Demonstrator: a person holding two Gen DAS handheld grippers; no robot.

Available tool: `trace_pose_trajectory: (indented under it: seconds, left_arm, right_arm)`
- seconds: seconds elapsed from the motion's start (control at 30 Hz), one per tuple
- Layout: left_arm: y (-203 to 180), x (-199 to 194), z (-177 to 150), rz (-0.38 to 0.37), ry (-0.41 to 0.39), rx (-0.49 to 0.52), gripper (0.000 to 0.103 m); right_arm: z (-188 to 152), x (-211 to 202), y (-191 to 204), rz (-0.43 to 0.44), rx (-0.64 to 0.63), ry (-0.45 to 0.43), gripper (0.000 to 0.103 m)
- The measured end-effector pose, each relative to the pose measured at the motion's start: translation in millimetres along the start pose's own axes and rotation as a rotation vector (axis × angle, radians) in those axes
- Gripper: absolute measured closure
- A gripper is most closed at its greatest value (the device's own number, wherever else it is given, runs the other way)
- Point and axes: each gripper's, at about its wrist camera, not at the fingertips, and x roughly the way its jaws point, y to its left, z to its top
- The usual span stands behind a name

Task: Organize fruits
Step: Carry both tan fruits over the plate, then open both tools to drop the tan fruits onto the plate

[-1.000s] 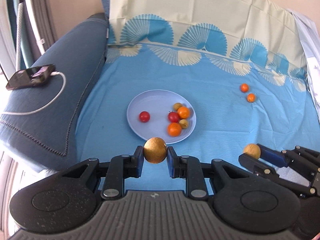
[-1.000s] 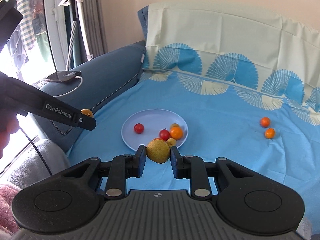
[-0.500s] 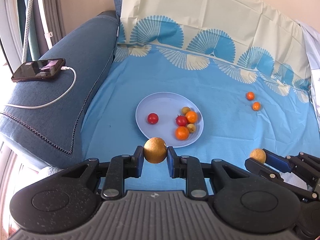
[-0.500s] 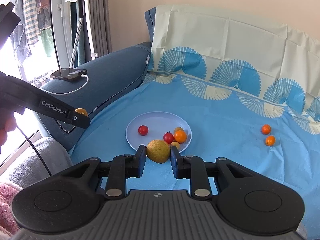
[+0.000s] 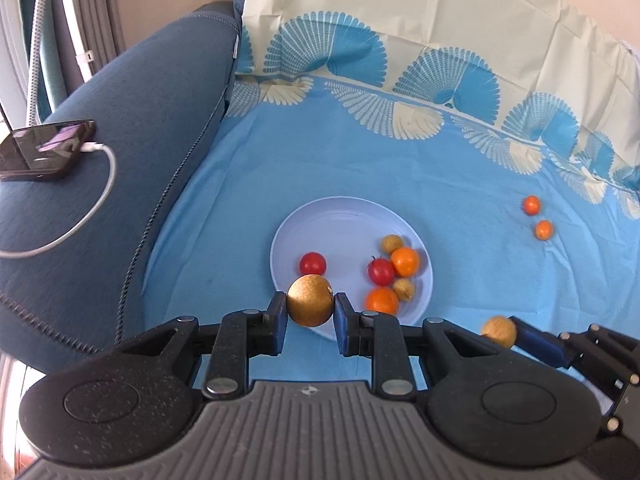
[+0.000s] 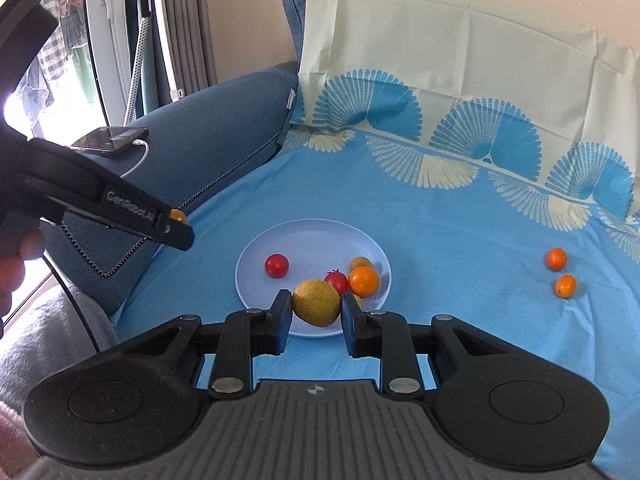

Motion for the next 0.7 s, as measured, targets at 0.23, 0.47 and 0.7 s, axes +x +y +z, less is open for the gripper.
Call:
trace_pose_trajectory:
  seconds: [0.23, 0.47, 0.7]
  left_arm:
    - [-3, 57, 22, 0.005, 0.049, 0.004, 0.076]
    - [-2, 107, 34, 0.039, 0.095, 0.013, 0.076]
    - [-3, 142, 39, 0.071, 0.126, 0.031, 0.076]
  right_arm:
    - [10, 54, -8, -0.007, 0.0, 0.049, 0.075]
    - [14, 103, -15, -0.02, -0.014, 0.093, 0.075]
    - [13, 137, -16, -0.02, -0.04, 0.127, 0.075]
